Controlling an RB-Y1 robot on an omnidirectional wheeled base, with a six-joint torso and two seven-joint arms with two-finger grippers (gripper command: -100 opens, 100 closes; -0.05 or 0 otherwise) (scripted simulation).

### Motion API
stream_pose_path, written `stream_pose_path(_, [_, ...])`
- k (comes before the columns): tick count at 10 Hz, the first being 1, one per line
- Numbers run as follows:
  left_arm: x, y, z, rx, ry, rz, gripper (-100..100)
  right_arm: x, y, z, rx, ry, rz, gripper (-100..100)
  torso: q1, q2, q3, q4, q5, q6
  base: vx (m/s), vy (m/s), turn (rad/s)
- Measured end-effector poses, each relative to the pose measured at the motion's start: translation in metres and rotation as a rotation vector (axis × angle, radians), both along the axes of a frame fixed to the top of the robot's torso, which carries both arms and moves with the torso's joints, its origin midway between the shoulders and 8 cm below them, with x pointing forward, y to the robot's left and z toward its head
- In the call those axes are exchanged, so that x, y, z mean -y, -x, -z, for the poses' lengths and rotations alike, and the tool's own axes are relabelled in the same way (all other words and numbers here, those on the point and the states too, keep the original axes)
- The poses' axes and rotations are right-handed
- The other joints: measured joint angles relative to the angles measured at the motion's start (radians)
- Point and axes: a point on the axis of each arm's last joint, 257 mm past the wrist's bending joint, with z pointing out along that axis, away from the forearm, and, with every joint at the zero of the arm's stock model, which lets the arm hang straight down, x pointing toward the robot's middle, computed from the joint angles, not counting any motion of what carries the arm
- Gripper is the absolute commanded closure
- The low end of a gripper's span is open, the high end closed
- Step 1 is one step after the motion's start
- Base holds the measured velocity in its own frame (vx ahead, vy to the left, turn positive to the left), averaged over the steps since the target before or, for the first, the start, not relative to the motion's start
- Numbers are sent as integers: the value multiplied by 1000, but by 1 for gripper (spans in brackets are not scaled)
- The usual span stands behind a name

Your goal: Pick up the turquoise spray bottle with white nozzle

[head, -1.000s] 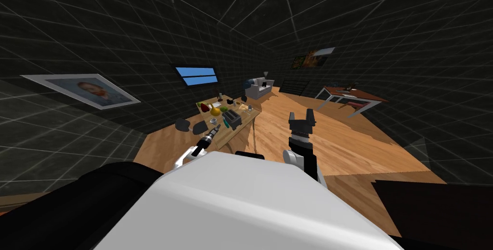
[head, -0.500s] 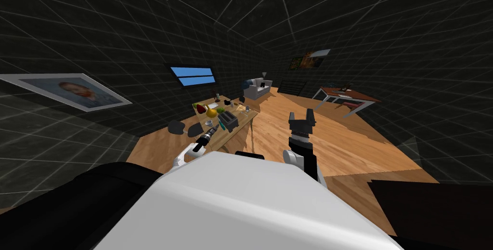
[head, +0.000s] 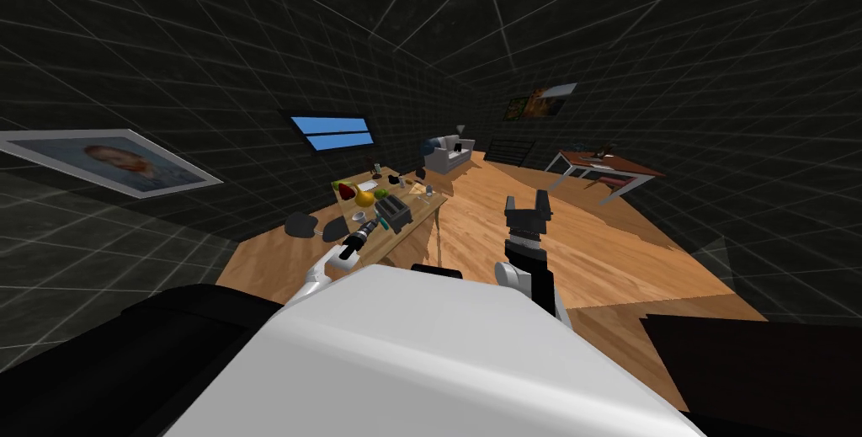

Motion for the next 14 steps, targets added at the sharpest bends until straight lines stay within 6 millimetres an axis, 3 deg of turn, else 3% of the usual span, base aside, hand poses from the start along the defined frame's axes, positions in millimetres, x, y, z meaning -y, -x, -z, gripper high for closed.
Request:
stream_pose_path(3, [-12,-6,2,2,2,-24,-100,0,0,0,0,0,0,0,3,0,0,0,1,0,14,11,-59])
stream_pose_path(4, [-12,-6,2,3,2,-24,100,0,0,0,0,0,0,0,2,0,0,0,1,0,0,0,0])
stream_pose_path(8, [-12,-6,2,3,2,-24,100,0,0,0,0,0,0,0,2,1,1,0,1,0,0,0,0])
stream_pose_path(10, [-12,-6,2,3,2,-24,-100,0,0,0,0,0,0,0,2,1,1,0,0,0,-14,-38,-41])
stream_pose_path(14, [-25,0,-2,-16,61,-70,-100,0,0,0,0,0,0,0,-6,5,3,1,-1,0,-48,-115,-58])
